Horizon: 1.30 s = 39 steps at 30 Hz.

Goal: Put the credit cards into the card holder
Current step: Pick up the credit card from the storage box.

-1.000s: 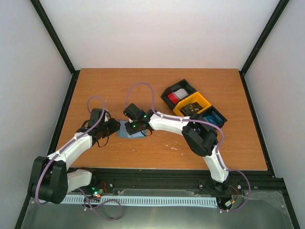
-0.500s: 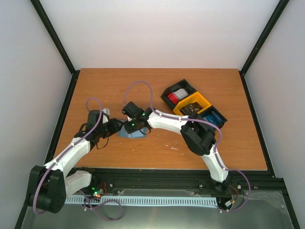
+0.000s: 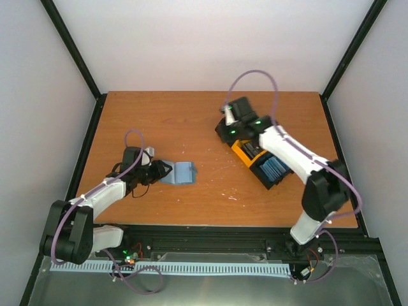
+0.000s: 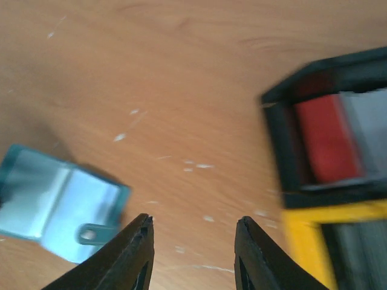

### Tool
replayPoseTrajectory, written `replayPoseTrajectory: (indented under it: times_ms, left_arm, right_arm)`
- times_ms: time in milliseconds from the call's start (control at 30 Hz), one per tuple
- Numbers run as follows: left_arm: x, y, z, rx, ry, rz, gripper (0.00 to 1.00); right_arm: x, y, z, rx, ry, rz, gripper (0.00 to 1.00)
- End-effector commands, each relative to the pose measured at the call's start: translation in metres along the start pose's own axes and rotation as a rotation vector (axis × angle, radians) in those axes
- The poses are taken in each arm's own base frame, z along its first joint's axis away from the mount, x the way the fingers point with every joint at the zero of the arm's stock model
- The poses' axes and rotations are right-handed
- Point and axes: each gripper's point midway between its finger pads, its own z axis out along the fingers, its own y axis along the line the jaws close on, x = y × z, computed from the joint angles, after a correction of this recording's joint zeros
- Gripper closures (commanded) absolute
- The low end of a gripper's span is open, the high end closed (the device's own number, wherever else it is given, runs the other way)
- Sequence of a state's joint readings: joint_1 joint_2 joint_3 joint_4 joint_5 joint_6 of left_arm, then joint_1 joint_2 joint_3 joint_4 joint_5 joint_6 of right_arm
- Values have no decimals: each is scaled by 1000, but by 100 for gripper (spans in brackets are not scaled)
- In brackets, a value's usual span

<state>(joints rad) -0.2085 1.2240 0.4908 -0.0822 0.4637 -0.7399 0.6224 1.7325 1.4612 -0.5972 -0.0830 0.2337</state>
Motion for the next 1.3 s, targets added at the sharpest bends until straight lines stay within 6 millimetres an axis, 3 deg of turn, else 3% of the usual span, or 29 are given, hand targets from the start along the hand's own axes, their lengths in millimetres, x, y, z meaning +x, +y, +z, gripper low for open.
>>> replayPoseTrajectory:
  times_ms: [0,67,133,267,333,533,633,733,900,1033,1267]
  left_arm:
    - [-12,-7,-3,-5,-17,84,56]
    - [-16,-11,-3,-4,-20,111,56]
    - [-18,-14,0,10,-14,137,56]
    - [-23,-16,5,16,-12,167,56]
    - [-26,-16,6,10,-15,166,56]
    - [-33,-23,1,13,-44,188,56]
    - [-34,-24,-1,12,-51,195,56]
    - [-35,-21,0,-4,-55,194,56]
    - [-35,-17,0,-20,-55,189,56]
    - [-34,-14,3,-30,-51,188,57]
    - [-34,-7,4,-57,-57,182,58]
  right_arm:
    - [13,-76,-50,142,41,-80,62]
    - [8,-108,-76,199,7,-40,61]
    - [17,-128,-88,232,31,-63,60]
    - [50,-165,-90,395,172,-145,63]
    - [55,-176,-81,413,216,-146,63]
    - [34,-175,-31,317,252,-125,58]
    - [38,-191,-5,421,339,-125,56]
    - [45,-195,16,518,392,-178,55]
    - [54,-214,21,691,417,-175,55]
    - [73,-208,34,658,454,-194,55]
    - [80,-207,41,644,457,-187,54]
